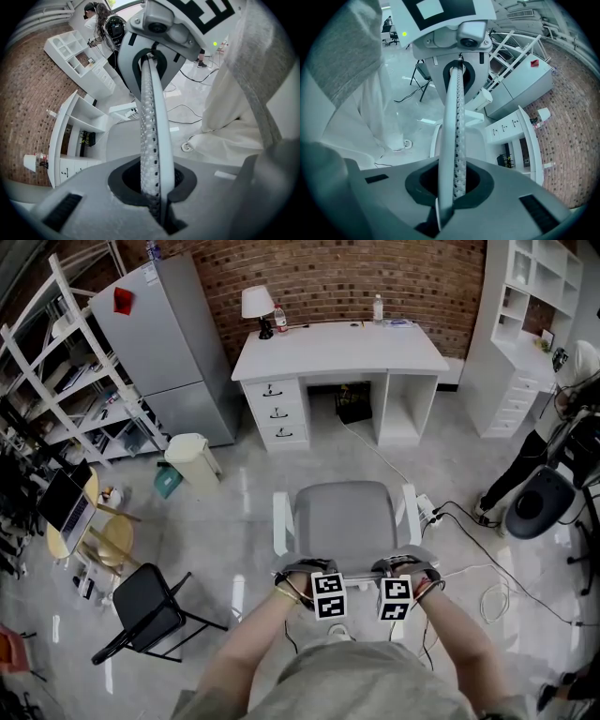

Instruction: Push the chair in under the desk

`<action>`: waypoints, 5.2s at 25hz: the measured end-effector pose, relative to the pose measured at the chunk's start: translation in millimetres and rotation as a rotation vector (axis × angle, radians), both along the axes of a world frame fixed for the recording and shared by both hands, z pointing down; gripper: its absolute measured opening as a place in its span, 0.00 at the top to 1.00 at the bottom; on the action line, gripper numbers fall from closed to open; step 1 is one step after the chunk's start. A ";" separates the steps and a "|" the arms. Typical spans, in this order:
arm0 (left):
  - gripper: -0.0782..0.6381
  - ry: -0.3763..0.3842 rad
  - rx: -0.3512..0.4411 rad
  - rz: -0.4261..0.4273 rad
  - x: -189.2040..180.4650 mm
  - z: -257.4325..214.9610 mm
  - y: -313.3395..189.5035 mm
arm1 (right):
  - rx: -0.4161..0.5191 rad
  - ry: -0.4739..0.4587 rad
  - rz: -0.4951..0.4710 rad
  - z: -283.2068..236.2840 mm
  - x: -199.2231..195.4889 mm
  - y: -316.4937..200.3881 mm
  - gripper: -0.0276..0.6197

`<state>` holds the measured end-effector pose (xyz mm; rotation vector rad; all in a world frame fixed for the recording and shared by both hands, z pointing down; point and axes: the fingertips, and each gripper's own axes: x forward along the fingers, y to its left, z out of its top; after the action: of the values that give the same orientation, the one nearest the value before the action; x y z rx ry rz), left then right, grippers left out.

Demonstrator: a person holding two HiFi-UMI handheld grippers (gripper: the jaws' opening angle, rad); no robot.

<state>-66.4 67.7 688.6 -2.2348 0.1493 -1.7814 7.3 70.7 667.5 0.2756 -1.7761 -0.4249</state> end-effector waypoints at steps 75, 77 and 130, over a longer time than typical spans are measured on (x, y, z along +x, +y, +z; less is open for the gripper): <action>0.86 -0.008 0.011 0.036 2.4 -1.9 -151.6 | 0.071 0.046 0.031 0.8 5.5 -152.8 0.93; 0.86 -0.008 0.007 0.036 0.3 -2.7 -154.0 | 0.070 0.045 0.031 -0.9 3.0 -155.2 0.93; 0.86 -0.015 0.030 -0.013 28.7 -0.2 -286.1 | 0.067 0.048 -0.025 2.5 33.2 -289.4 0.94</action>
<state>-37.7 -218.4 688.5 -2.2039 0.1874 -1.7902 40.5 -218.7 670.1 0.2882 -1.7219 -0.5055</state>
